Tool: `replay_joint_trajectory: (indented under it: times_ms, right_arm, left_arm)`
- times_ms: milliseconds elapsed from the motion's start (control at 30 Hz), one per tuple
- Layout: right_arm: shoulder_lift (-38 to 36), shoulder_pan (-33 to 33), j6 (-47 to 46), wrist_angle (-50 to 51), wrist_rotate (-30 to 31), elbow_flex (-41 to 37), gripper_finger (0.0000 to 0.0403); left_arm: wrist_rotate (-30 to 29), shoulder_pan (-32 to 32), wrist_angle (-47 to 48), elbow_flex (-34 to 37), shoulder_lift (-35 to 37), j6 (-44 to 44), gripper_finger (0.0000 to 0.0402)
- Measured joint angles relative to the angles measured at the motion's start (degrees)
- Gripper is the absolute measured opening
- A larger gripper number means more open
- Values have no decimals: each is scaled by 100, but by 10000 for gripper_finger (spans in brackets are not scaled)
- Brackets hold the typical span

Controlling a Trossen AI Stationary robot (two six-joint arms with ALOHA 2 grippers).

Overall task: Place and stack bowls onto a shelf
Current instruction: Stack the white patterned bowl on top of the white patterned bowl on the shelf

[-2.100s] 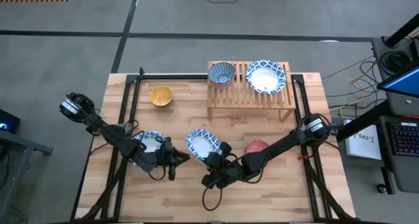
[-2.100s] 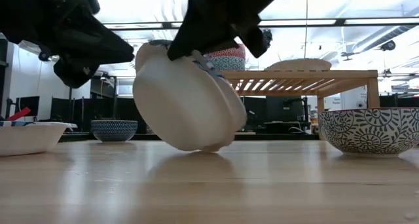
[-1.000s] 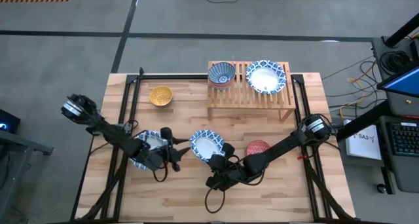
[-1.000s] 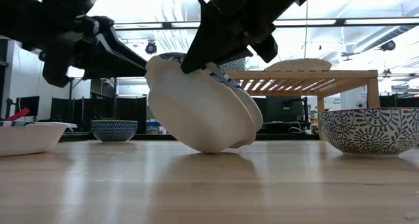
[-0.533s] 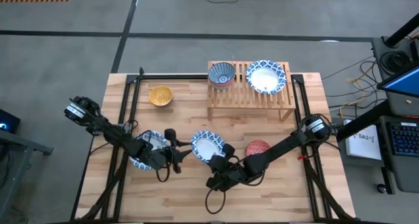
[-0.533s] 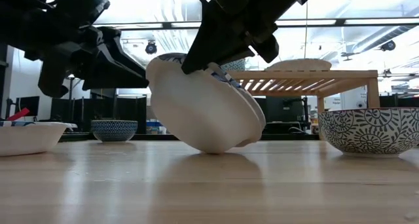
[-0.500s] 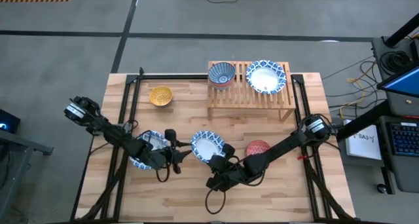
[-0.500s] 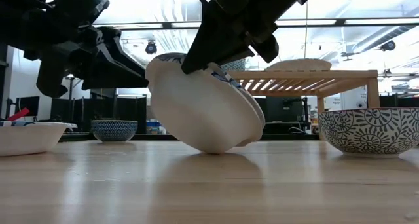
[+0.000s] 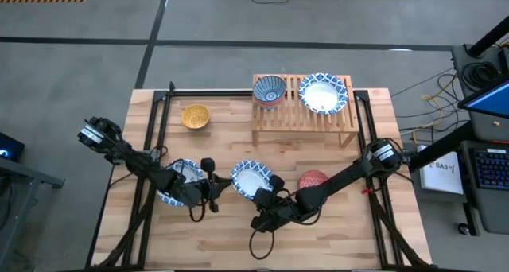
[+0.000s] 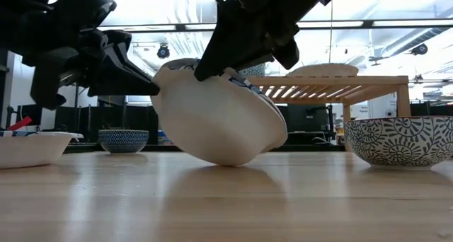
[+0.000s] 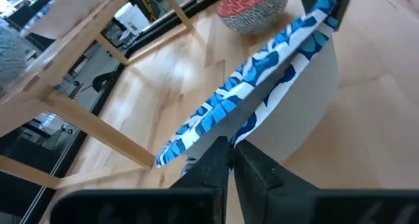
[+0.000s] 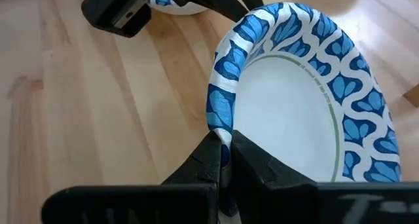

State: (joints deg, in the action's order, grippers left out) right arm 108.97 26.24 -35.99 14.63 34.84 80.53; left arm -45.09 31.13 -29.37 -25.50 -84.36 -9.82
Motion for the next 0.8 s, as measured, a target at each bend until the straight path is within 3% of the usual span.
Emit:
replay_joint_trajectory:
  times_ms: [133,367,533,667,800]
  right_arm:
    - [-45,-2,-38,7,-217,29,40]
    - [-172,-36,-45,102,-338,122,129]
    - [-275,-162,-71,128,-605,136,168]
    - [-568,-265,-153,180,-1082,136,187]
    - [-1007,-266,-148,479,-1037,136,200]
  left_arm:
    - [177,66,95,0,0,62,1]
    - [258,286,264,-15,3,457,0]
    - [81,403,538,-437,21,266,0]
    - [-71,344,1941,-1047,229,340,0]
    - [406,118,3718,-1672,462,1369,0]
